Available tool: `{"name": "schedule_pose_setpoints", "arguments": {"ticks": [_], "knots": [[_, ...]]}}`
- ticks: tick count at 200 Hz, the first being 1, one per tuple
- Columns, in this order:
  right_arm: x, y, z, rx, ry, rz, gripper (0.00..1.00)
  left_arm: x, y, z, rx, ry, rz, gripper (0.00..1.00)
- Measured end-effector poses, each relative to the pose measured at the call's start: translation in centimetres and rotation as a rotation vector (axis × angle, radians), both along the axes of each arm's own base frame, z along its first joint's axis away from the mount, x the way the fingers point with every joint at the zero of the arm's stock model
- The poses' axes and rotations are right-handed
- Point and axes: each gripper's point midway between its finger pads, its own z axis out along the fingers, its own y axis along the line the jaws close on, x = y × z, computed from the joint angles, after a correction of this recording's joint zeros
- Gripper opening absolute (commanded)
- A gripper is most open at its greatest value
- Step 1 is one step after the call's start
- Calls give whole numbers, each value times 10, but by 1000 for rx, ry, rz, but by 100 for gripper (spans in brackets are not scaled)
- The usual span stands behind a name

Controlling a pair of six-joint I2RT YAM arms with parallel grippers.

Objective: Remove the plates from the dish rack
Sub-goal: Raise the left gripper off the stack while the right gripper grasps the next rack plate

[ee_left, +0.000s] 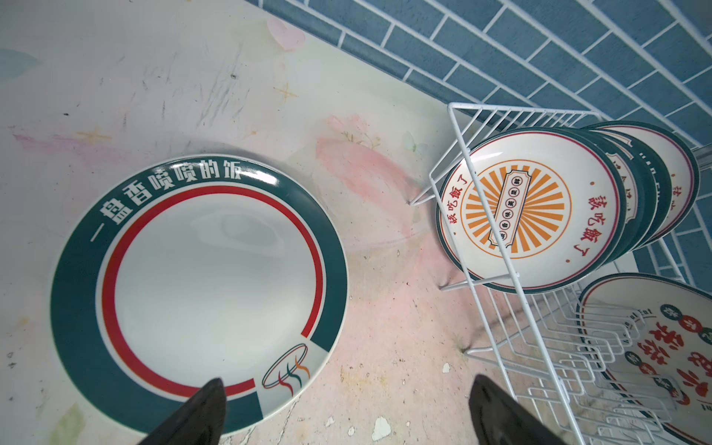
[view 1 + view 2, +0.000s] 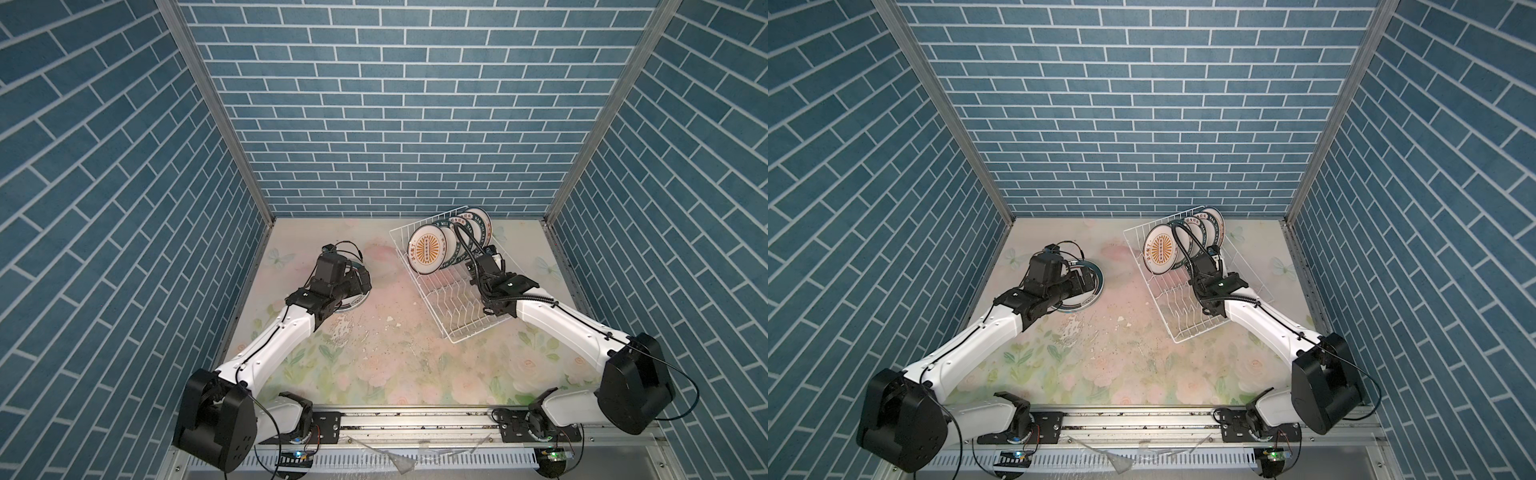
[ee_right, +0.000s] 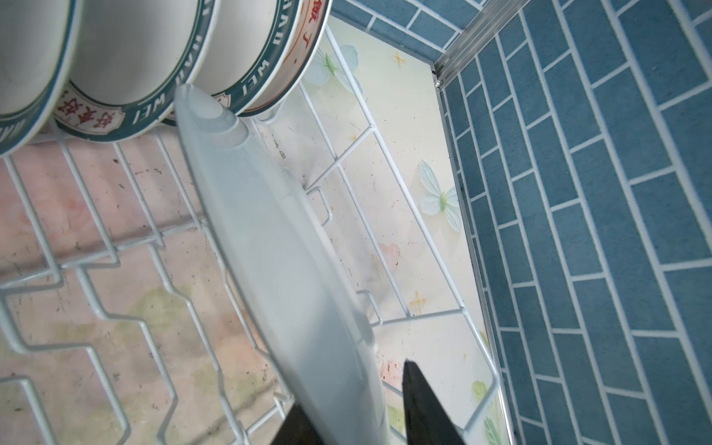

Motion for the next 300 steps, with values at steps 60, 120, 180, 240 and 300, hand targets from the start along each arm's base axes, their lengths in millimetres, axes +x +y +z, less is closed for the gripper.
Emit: {"name": "schedule_pose_setpoints", "arguments": {"ticks": [60, 120, 180, 240, 300], "knots": [[2, -5, -5, -50, 8, -17, 14, -3, 13, 8, 29, -39, 52, 99], [2, -13, -3, -119, 20, -16, 0, -2, 22, 8, 58, -46, 89, 99], [3, -13, -2, -121, 16, -12, 0, -9, 34, 21, 90, -96, 146, 99], [3, -13, 16, -107, -34, 10, 0, -10, 39, 22, 110, -102, 168, 99], [-3, -18, 56, -49, -156, 6, 0, -11, 38, 20, 127, -96, 146, 99]]}}
